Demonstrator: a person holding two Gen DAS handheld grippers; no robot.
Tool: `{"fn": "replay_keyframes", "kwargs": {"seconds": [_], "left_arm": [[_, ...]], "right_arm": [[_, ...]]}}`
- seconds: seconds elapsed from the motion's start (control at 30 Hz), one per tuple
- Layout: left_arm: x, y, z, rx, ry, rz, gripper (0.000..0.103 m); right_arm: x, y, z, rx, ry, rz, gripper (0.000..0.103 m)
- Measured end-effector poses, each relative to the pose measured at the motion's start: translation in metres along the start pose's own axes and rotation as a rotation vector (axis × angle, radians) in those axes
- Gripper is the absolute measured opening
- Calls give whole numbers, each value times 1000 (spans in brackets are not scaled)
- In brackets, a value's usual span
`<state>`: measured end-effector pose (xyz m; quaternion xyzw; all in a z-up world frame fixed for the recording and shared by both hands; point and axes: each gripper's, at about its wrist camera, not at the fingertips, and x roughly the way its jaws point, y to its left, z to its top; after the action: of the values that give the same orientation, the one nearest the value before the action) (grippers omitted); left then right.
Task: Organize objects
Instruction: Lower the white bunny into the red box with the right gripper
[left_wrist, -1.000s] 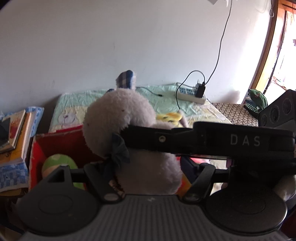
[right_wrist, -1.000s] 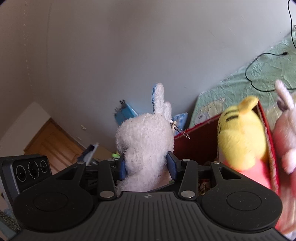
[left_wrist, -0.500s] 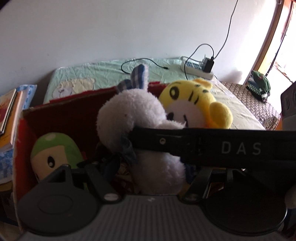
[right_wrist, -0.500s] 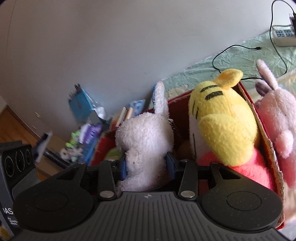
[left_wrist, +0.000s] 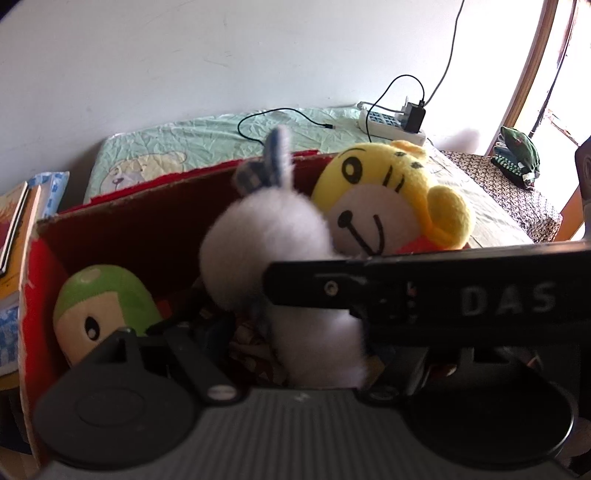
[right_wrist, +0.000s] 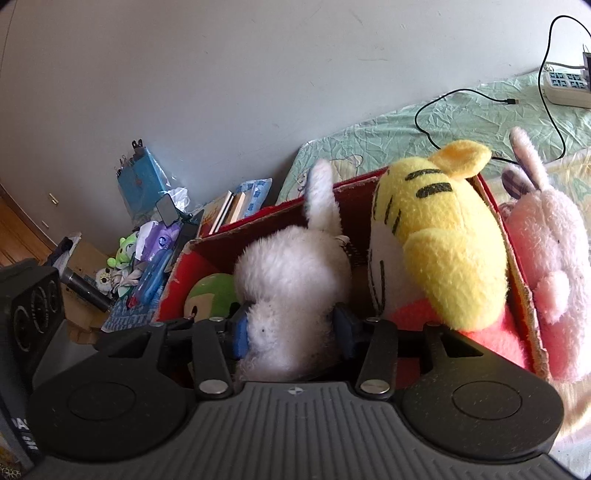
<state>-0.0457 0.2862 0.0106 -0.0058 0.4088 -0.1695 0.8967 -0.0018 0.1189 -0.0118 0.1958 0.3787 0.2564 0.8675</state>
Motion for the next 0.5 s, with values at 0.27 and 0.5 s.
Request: {"fn": "replay_keyframes", "kwargs": {"seconds": [0.27, 0.5], "left_arm": [[2, -9, 1, 13, 1, -44, 75], [5, -26, 4, 42, -5, -41, 75]], "right_arm": [[-7, -4, 3, 18, -22, -65, 28], [-19, -15, 5, 75, -51, -80, 25]]}}
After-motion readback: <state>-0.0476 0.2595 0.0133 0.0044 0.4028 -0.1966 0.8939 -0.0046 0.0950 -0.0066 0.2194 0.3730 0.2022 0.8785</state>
